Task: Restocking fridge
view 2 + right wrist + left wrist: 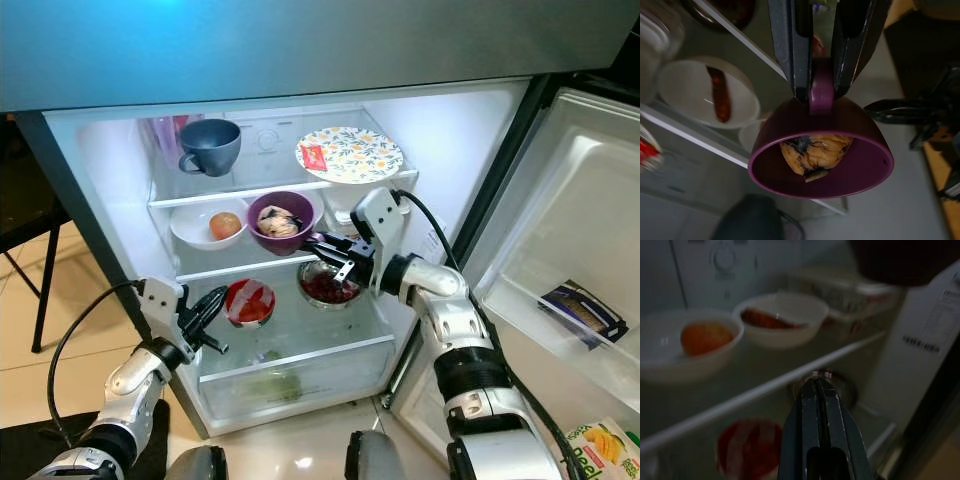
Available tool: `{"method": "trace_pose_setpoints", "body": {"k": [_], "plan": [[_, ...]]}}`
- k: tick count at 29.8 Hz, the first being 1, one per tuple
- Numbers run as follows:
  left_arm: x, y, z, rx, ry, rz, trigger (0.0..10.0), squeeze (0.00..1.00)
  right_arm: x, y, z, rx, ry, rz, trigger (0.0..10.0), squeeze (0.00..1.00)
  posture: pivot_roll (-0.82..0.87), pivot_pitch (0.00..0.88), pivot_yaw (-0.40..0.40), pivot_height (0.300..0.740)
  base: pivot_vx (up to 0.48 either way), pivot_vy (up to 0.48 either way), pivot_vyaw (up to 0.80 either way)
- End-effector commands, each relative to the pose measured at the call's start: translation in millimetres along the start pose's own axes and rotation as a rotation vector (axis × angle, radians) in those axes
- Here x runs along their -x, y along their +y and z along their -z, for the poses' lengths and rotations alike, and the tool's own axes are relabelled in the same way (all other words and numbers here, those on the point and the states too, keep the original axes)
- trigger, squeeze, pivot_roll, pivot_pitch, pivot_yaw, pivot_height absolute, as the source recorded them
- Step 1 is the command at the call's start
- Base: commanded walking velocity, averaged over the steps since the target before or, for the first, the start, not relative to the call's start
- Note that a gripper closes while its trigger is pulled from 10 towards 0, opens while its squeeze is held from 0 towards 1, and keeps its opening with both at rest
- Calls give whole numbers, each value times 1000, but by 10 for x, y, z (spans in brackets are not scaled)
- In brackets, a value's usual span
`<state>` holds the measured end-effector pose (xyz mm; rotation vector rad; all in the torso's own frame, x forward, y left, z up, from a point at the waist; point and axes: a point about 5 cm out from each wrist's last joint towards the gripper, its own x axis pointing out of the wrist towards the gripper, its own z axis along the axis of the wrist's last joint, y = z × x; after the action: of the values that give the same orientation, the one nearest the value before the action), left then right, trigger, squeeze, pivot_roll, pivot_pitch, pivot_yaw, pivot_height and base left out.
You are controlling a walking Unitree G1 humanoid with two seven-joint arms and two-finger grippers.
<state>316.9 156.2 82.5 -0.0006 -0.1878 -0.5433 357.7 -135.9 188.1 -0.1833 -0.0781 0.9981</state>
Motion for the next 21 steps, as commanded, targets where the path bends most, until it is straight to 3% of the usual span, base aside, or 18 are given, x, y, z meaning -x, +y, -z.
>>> {"method": "trace_pose_setpoints", "body": {"k": [1,8,10,21], "plan": [[-9,-57,-16,-8,-31,13,10000,0,-15,-28,-130,38,-16,-19,10000,0,44,0,-30,575,0,0,0],[-26,-55,-100,-3,-97,-21,10000,0,-7,-76,-211,46,1,-32,10000,0,43,0,-32,575,0,0,0],[32,-73,-153,-59,-132,-50,10000,0,-14,-135,-298,38,-12,-8,10000,0,44,0,-25,575,0,0,0],[129,-99,-327,-90,-210,-100,10000,0,-48,-156,-270,-42,3,20,10000,0,54,0,-12,575,0,0,0]]}}
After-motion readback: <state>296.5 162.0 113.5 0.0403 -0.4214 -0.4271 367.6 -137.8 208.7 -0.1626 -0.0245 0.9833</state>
